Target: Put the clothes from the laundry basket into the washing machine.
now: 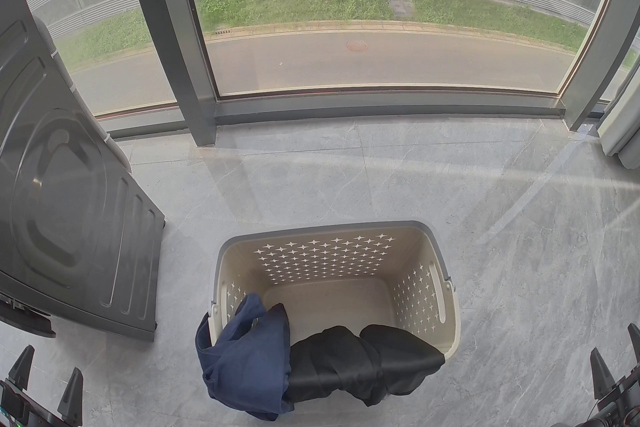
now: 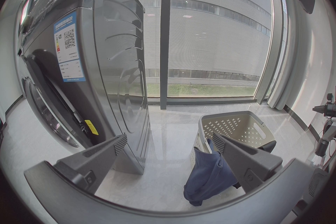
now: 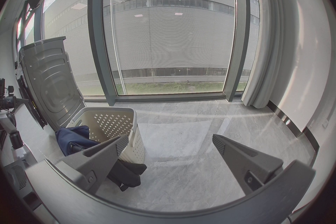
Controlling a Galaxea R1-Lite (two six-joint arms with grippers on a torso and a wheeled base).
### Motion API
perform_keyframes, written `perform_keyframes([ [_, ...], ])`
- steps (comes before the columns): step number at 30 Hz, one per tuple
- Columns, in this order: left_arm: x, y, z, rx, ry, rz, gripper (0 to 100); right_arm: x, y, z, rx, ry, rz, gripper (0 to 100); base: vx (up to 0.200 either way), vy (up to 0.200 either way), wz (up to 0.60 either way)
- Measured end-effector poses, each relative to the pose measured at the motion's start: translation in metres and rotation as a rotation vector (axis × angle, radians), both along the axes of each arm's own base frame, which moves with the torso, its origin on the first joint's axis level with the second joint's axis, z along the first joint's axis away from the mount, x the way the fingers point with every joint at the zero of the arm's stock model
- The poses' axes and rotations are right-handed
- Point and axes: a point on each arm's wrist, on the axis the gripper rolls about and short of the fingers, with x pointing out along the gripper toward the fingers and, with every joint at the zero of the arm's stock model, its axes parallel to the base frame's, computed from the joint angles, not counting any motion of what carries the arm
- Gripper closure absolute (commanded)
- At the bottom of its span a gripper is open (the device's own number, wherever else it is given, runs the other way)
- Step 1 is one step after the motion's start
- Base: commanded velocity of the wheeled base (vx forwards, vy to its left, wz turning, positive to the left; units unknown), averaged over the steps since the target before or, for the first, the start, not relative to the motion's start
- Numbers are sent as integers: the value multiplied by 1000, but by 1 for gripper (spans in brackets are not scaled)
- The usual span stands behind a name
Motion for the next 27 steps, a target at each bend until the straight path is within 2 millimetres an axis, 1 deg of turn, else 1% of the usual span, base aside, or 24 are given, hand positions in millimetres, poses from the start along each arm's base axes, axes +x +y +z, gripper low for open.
perform_keyframes([
  [1, 0, 0, 0, 0, 0, 0, 0, 0, 0, 0, 0, 0, 0, 0, 0, 0, 0],
  [7, 0, 0, 0, 0, 0, 0, 0, 0, 0, 0, 0, 0, 0, 0, 200, 0, 0],
  [13, 0, 0, 0, 0, 0, 0, 0, 0, 0, 0, 0, 0, 0, 0, 0, 0, 0],
  [22, 0, 0, 0, 0, 0, 1, 0, 0, 0, 0, 0, 0, 0, 0, 200, 0, 0],
  [27, 0, 0, 0, 0, 0, 0, 0, 0, 0, 0, 0, 0, 0, 0, 0, 0, 0],
])
